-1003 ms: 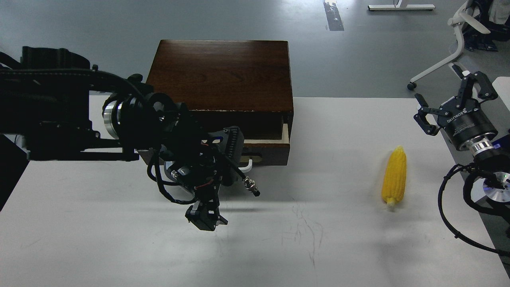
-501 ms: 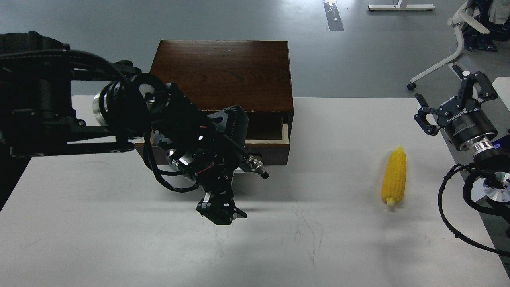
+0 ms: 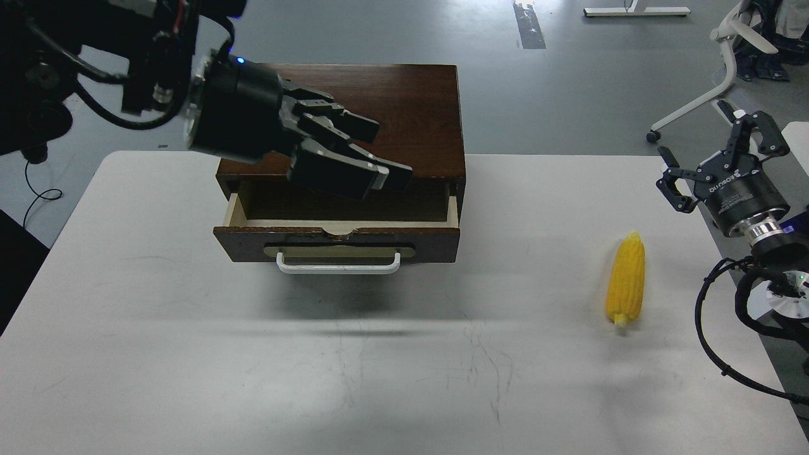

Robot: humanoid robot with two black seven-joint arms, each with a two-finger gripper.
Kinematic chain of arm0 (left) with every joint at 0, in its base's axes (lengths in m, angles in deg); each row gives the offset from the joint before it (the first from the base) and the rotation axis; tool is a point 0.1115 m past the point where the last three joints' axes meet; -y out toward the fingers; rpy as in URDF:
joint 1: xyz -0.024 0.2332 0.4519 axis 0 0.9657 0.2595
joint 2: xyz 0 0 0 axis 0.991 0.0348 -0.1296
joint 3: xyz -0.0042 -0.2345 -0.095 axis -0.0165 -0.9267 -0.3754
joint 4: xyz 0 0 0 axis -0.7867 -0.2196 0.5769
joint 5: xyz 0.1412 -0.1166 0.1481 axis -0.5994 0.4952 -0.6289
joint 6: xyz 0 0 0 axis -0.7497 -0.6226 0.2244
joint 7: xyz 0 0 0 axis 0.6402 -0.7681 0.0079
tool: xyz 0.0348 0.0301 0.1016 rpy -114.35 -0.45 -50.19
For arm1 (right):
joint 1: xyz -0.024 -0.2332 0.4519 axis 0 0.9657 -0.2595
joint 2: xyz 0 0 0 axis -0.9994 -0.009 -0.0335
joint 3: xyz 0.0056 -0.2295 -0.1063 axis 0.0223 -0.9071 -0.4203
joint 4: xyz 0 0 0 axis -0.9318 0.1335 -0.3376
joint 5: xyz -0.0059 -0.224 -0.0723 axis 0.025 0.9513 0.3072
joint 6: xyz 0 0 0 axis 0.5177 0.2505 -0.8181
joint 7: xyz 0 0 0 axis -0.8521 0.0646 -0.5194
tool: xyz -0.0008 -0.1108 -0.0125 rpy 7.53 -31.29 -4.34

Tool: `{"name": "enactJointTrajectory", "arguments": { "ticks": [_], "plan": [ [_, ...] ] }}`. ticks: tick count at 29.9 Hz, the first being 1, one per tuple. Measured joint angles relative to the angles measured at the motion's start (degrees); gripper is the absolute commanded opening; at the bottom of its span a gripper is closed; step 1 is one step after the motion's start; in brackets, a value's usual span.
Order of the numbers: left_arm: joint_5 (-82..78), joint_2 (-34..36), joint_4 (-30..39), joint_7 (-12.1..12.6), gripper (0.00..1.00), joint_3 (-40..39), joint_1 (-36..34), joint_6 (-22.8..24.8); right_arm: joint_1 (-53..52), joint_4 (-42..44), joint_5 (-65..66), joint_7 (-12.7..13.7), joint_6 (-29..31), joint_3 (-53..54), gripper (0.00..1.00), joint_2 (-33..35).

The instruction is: Put corn in drawer with both arms

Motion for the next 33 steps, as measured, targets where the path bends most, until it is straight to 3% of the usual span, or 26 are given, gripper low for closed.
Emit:
{"name": "enactJointTrajectory", "arguments": {
  "ticks": [6, 12, 16, 26, 33],
  "plan": [
    [31.26, 7.03, 0.79, -0.01, 0.98, 0.05, 8.84, -0.01, -0.28, 0.04, 0.29, 0.0, 0.0, -0.4, 1.0, -0.06],
    [44.42, 6.67, 0.97, -0.02, 0.98, -0.11, 16.01, -13.96, -0.32, 0.1, 0.5, 0.0, 0.0, -0.87, 1.0, -0.04],
    [52.7, 6.62, 0.02, -0.02, 0.98, -1.92, 21.81, -17.82, -0.34, -0.04, 1.3, 0.01, 0.0, -2.45, 1.0, 0.71],
    [59.18, 3.92, -17.01, -0.02, 0.98, -8.91, 29.9, -16.66, -2.88, -0.54, 10.88, 0.0, 0.0, -3.85, 1.0, 4.83],
    [65.13, -1.88, -26.89, -0.02, 0.98, -13.08, 35.69, -13.84, -13.34, -2.04, 21.43, 0.0, 0.01, -14.88, 1.0, 11.1]
  ]
}}
